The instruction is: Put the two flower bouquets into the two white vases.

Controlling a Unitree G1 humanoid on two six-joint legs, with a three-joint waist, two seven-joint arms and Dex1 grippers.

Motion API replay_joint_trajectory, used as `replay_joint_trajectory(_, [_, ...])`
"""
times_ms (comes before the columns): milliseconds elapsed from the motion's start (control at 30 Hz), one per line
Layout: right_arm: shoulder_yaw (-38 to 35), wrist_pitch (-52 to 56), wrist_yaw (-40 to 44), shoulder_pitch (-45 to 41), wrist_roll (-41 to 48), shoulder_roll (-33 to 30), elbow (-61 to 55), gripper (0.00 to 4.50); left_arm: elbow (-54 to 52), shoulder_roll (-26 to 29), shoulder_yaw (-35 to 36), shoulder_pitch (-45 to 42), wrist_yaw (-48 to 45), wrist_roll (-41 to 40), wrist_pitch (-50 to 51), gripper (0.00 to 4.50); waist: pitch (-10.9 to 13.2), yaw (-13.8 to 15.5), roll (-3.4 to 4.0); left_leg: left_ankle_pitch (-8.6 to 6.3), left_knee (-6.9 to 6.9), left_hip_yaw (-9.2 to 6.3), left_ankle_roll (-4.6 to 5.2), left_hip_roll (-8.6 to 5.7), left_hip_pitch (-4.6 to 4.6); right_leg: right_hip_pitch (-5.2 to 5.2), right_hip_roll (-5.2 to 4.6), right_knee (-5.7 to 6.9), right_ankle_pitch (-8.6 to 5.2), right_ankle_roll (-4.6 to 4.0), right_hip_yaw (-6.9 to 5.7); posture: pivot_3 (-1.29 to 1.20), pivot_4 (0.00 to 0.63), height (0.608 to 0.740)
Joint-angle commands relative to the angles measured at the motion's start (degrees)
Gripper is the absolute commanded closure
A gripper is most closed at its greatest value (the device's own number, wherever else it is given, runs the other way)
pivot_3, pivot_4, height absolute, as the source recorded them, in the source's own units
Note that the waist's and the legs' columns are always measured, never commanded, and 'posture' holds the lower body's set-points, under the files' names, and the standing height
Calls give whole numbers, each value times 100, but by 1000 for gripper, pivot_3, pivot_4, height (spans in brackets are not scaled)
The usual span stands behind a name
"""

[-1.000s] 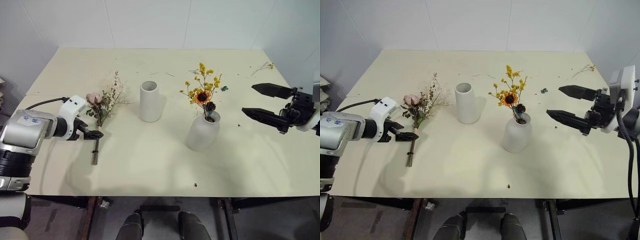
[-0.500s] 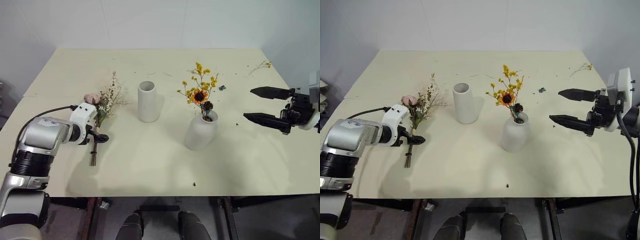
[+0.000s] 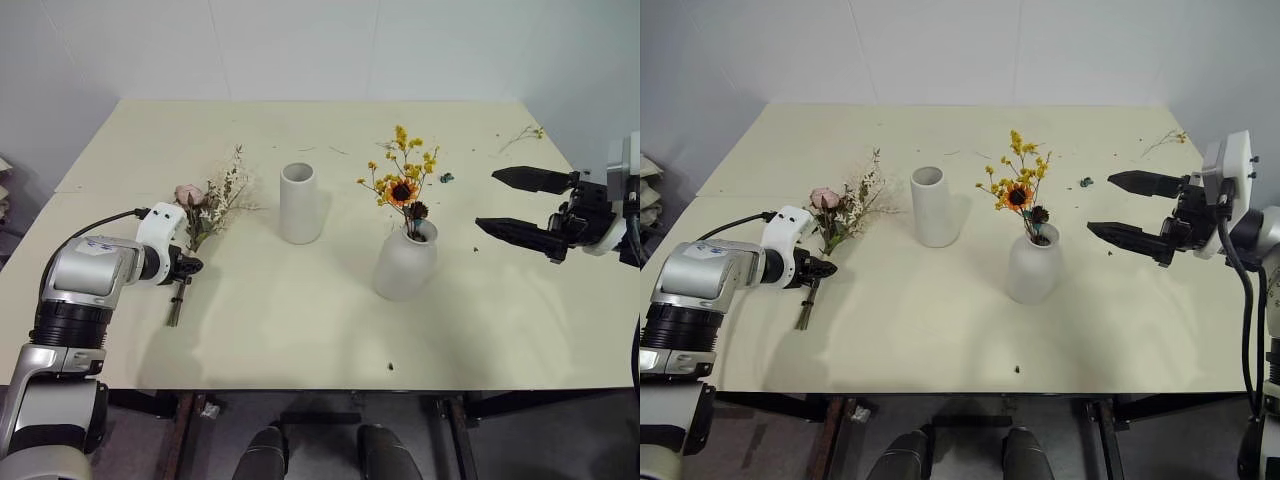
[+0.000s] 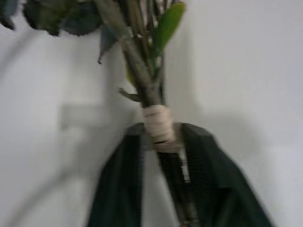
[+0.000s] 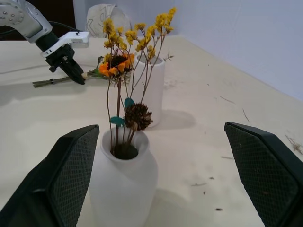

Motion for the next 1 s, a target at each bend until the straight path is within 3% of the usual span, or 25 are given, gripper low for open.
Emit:
replay_joint_trajectory(33, [-156,-15,-76,-13,88,-14,-106,0,320,77,-84,-93,-114,122,-203,4438,0,1,0,0,0,0,0,0,0,1,-1,0,1,1,0,0,150,740])
replay_joint_trajectory(233, [-224,-59,-133,55,78,-27,-97,0,934,-328,664,-547,288,1,-1429,4449,1,-1,-2,0,1,0,0,0,-2,-3,0,2,3,4,0,0,150,740])
replay_joint_trajectory(367, [-337,-7,-226,159,127,-38,-130,0,1380,-978,1864,-1135,848,-528,-3121,4449,8,34,-14,0,4,-1,0,-1,-14,-6,-4,-3,7,11,-3,0,150,740])
replay_joint_trajectory(567, [-612,55,-416,358,199,-51,-133,0,1203,-1906,2686,-1915,660,-1464,-4560,4449,9,27,-19,-9,0,0,0,-3,-20,-8,-5,-14,7,17,-1,0,150,740])
replay_joint_trajectory(700, [-702,-22,-524,421,162,-64,-111,0,1323,-2228,2783,-2178,92,-2057,-4531,4449,9,-23,-19,-10,0,7,0,-3,-17,-6,-3,-14,6,18,3,0,150,740])
replay_joint_trajectory(1000, [-824,12,-793,694,264,60,-482,0,1783,-2559,2769,-2440,-588,-2523,-4644,4449,9,-10,-19,-9,17,7,1,-3,-15,-4,-1,0,8,20,4,0,150,740])
